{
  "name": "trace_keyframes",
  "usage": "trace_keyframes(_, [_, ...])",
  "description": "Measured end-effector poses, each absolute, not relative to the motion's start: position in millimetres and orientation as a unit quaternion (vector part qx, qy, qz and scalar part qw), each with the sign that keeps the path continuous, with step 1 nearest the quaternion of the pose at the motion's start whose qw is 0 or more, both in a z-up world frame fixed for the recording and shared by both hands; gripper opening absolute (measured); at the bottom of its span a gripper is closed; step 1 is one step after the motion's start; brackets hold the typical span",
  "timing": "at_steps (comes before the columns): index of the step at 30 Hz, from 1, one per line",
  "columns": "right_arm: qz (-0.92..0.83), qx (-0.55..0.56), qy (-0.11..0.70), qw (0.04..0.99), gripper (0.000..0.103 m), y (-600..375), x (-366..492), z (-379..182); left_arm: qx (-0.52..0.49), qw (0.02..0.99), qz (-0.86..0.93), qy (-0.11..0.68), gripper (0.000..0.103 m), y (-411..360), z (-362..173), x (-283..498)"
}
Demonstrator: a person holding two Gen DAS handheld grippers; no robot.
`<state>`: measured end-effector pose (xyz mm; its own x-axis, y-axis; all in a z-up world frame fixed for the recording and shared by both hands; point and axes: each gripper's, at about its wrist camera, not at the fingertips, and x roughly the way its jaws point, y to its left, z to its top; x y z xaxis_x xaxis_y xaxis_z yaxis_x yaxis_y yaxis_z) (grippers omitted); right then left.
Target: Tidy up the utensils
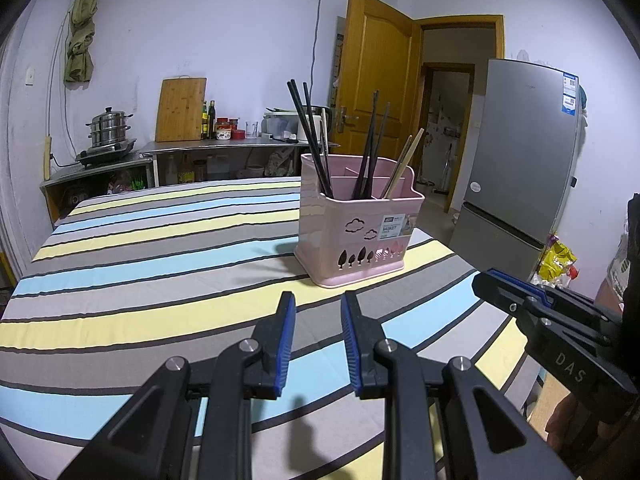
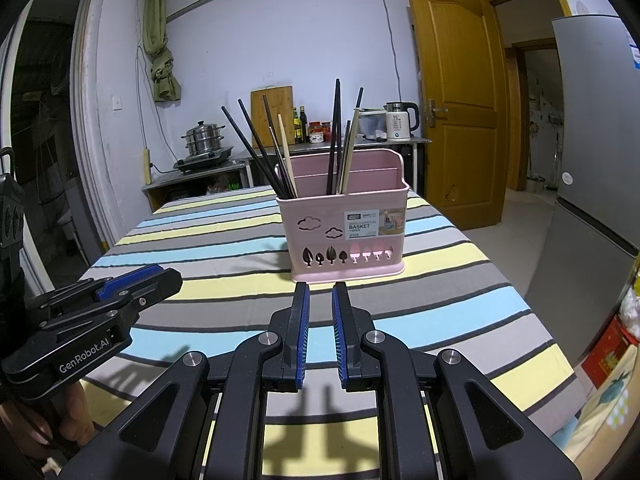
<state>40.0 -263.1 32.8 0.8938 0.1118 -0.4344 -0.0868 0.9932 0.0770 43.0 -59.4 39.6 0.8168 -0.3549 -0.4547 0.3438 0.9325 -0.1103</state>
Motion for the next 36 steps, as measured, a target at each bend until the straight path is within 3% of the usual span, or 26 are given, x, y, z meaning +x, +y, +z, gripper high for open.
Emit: trace_keyframes(36, [0.049,0.028,0.225,0.973,0.012,-265.1,39.7,31.5,-0.002,0.950,-0.183,0.254,0.025,-62.7,34.4,45.2])
